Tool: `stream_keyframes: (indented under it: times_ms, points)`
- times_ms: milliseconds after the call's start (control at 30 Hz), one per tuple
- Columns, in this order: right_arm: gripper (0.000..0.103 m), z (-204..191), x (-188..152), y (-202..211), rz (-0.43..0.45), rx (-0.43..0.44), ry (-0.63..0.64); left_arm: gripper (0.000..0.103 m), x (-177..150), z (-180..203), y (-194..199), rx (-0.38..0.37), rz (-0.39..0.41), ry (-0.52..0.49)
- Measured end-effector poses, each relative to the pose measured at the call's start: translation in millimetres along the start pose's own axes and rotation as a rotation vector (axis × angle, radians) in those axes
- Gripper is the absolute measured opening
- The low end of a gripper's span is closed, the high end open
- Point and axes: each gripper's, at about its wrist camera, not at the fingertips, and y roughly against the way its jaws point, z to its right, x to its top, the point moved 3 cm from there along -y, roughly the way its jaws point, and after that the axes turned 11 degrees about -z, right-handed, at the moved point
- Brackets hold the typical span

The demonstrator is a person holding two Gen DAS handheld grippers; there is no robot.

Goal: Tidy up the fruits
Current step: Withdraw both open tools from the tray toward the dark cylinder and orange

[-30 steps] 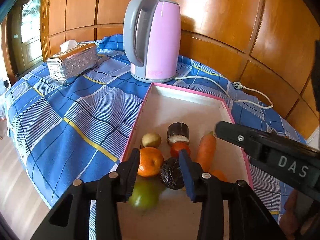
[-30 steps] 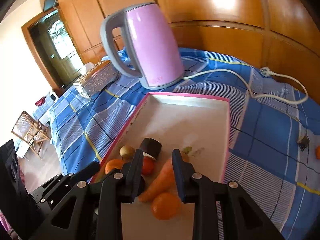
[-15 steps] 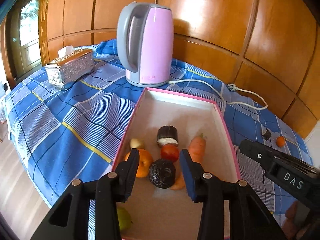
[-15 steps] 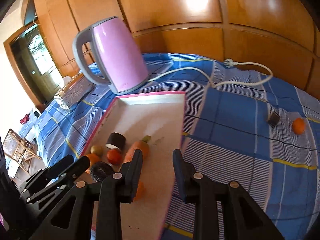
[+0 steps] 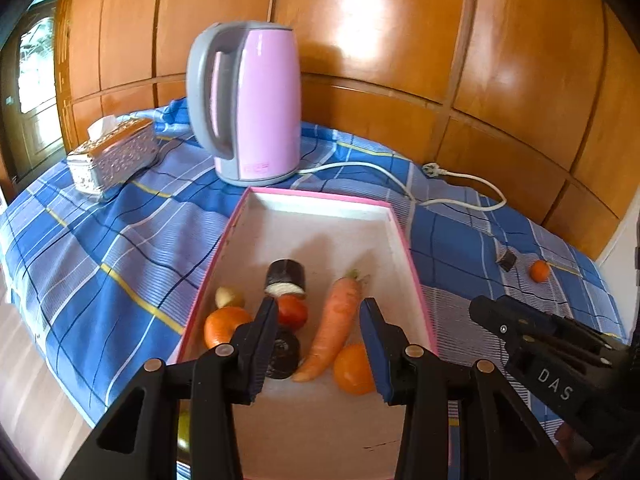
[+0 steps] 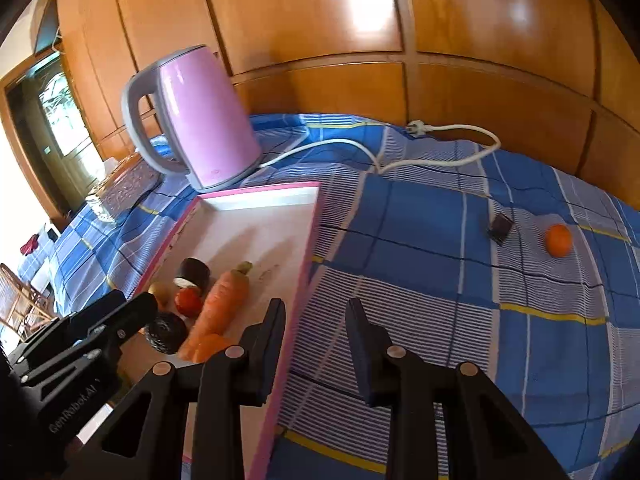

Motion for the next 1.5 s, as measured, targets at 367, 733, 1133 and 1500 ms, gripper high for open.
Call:
stream_keyframes:
  times_ms: [367,733,1133,1500]
  points:
    - [0.031,47.9,-7.9,7.8,0.014,-0.069,-0.102,0.043,3.3,46.3,-8.4,-0.048,-0.013,-0.087]
    - [0.031,87.7,-18.6,14.2,0.022,-0.115,-0.187,0.043,2.1,83.3,-17.1,-0.069,-0.033,-0.159]
    - [0.031,125.8,-21.2,14.5,0.019,-0.151,-0.26,0.043,3.1,125.6,-32.0,-0.099,-0.057,-0.236]
    - [0.031,161.8,-24.2,9.6,0.004,-0.184,-0.319,0.043,4.7,157.8,-58.3,-0.118,-0.111,-0.271]
